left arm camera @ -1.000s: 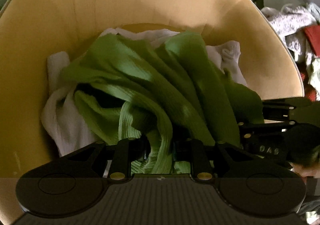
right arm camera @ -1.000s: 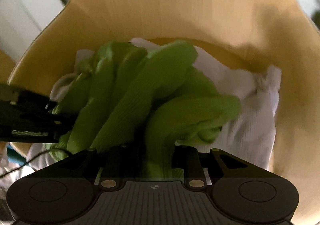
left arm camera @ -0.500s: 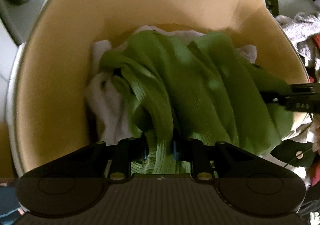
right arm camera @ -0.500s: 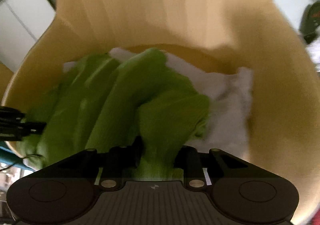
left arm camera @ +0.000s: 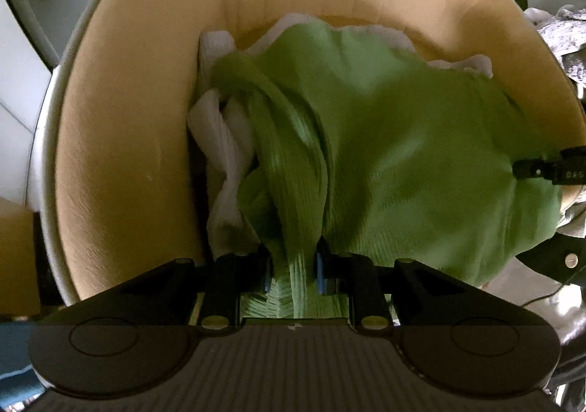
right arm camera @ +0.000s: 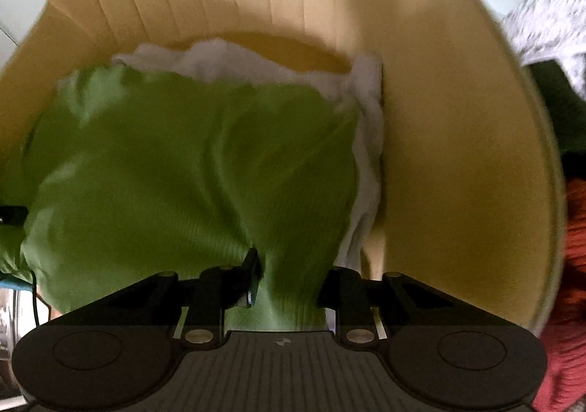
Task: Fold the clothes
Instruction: 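Lower the sweater with both tools onto the white cloth on the chair seat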
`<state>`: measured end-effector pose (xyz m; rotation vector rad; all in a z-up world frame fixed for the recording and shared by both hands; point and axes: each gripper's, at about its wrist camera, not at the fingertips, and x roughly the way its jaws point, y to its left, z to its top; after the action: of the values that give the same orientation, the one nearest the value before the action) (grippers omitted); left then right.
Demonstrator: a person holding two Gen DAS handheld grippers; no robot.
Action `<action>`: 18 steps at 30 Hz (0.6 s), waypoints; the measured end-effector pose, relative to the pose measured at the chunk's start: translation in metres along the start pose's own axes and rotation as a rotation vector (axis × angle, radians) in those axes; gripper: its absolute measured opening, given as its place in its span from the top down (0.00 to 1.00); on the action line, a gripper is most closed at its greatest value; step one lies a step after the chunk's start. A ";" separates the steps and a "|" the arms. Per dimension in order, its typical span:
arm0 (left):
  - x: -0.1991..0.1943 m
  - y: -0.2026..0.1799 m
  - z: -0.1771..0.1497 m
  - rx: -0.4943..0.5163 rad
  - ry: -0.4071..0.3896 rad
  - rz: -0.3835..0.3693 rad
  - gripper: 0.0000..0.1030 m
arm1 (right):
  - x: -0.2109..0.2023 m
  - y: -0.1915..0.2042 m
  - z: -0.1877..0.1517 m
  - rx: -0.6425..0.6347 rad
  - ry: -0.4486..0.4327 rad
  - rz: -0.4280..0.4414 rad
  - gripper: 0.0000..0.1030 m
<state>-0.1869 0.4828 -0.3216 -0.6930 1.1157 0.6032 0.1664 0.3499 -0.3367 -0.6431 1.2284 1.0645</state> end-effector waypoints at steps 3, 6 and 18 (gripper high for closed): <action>0.000 0.000 -0.007 -0.009 -0.004 -0.002 0.78 | 0.008 0.003 -0.003 -0.022 0.005 -0.012 0.80; -0.004 0.005 -0.013 -0.054 -0.002 -0.015 0.78 | 0.009 0.007 0.000 -0.046 -0.002 -0.015 0.80; -0.030 0.014 0.027 -0.085 -0.066 -0.112 0.50 | -0.016 -0.011 0.012 0.004 0.015 0.066 0.51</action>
<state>-0.1911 0.5093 -0.2883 -0.7982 0.9878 0.5759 0.1819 0.3514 -0.3192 -0.6126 1.2718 1.1134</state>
